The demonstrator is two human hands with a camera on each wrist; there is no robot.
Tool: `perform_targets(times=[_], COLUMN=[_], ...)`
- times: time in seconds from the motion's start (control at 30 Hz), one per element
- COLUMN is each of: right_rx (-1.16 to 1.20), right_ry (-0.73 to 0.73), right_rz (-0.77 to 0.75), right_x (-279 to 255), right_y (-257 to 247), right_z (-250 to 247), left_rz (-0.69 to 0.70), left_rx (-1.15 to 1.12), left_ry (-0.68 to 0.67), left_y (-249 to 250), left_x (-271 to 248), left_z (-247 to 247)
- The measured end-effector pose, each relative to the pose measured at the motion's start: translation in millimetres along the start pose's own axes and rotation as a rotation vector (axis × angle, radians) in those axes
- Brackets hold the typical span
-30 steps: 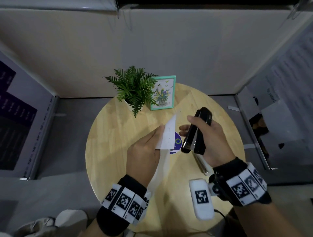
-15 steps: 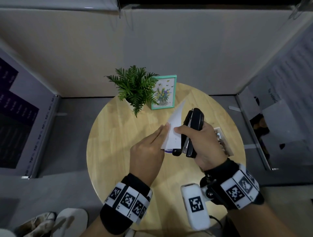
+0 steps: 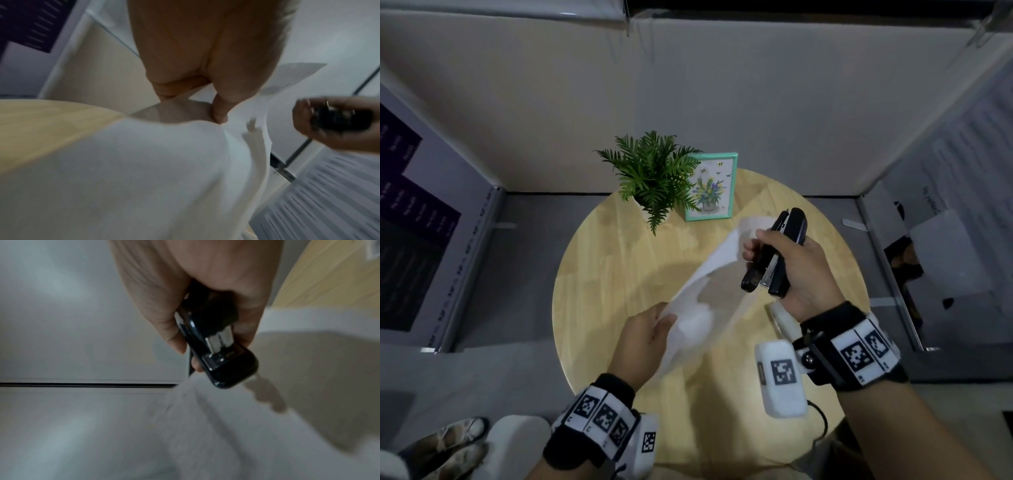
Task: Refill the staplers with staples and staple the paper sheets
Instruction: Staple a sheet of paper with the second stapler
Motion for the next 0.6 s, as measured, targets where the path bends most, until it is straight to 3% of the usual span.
perform_targets(times=[0.1, 0.2, 0.33, 0.5, 0.6], right_rx=[-0.143, -0.602, -1.126, -1.548, -1.666], right_ry=[0.091, 0.114, -0.106, -0.347, -0.372], right_rz=[0.081, 0.110, 0.167, 0.219, 0.195], right_x=[17, 32, 32, 35, 34], right_y=[36, 91, 160, 216, 223], right_z=[-27, -63, -90, -107, -103], left_rz=[-0.154, -0.258, -0.351, -0.396, -0.382], left_rx=[-0.157, -0.191, -0.179, -0.137, -0.111], left_ry=[-0.002, 0.035, 0.075, 0.113, 0.139], left_y=[-19, -39, -57, -55, -50], left_x=[-2, -5, -14, -29, -38], left_z=[-8, -16, -22, -25, -26])
Point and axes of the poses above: each hand's wrist, its own x-axis towards the middle knuckle, its own z-axis out of the palm, y = z × x, the point moved 3 cm from there along x, towards the middle knuckle, and after that the axes turned 11 degrees about -z, right-handed, at the moved point
